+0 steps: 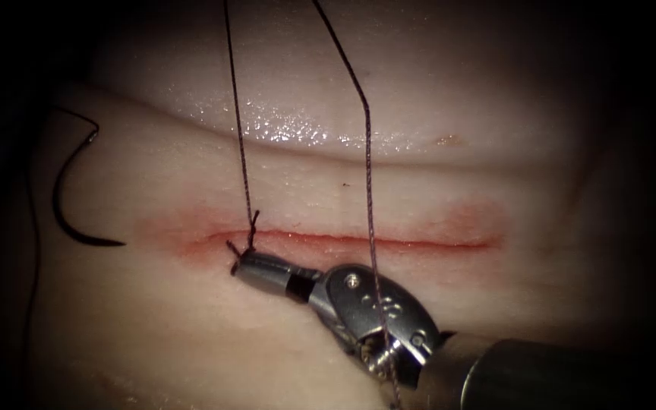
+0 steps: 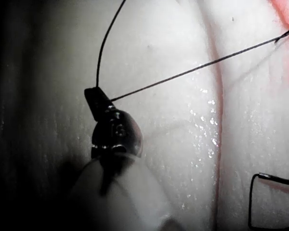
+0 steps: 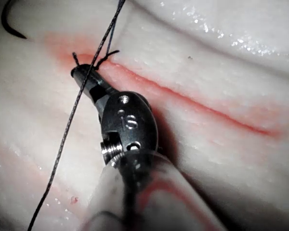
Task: Wound Closure
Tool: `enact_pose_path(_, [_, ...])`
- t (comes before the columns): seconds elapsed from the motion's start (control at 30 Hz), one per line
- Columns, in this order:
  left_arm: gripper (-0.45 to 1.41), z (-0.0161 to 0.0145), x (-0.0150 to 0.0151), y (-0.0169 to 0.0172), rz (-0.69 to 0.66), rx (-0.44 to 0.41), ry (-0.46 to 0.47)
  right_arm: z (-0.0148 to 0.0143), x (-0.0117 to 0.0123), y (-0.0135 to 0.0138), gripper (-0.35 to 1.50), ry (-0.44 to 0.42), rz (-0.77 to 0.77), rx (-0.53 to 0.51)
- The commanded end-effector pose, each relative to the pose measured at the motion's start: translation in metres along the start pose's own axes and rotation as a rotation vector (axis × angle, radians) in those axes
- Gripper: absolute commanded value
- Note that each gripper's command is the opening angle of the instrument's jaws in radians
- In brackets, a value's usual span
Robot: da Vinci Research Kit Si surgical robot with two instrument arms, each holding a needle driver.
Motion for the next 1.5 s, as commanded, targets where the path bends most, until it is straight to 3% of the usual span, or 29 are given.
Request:
enact_pose_path(0.03, [-0.45,0.0010,-0.0002,-0.0001,0.004,0.005,-0.001,0.0005,-0.0006,-0.0005,-0.35,-0.001,0.002,0.008])
enact_pose_path(0.3, [-0.45,0.0026,0.0001,-0.0011,0.055,0.041,-0.026,-0.0001,-0.0010,-0.0009,-0.35,-0.023,-0.006,0.016])
enact_pose_path(0.43, [-0.45,0.0031,0.0005,-0.0014,0.176,0.138,-0.063,-0.0004,-0.0018,-0.0024,-0.35,-0.028,-0.016,0.035])
enact_pose_path(0.5, [-0.45,0.0031,0.0008,-0.0016,0.225,0.226,-0.113,-0.0006,-0.0018,-0.0033,-0.35,-0.028,-0.016,0.043])
enact_pose_path(0.57, [-0.45,0.0030,0.0009,-0.0018,0.239,0.248,-0.128,-0.0006,-0.0018,-0.0036,-0.35,-0.031,-0.017,0.044])
enact_pose_path(0.63, [-0.45,0.0026,0.0012,-0.0023,0.275,0.343,-0.182,-0.0007,-0.0017,-0.0042,-0.35,-0.034,-0.028,0.048])
enact_pose_path(0.83, [-0.45,0.0020,0.0013,-0.0041,0.340,0.458,-0.272,-0.0009,-0.0021,-0.0048,-0.35,-0.045,-0.035,0.058])
enact_pose_path(1.5, [-0.45,0.0026,0.0009,-0.0052,0.354,0.473,-0.354,-0.0006,-0.0040,-0.0070,-0.35,-0.130,-0.069,0.148])
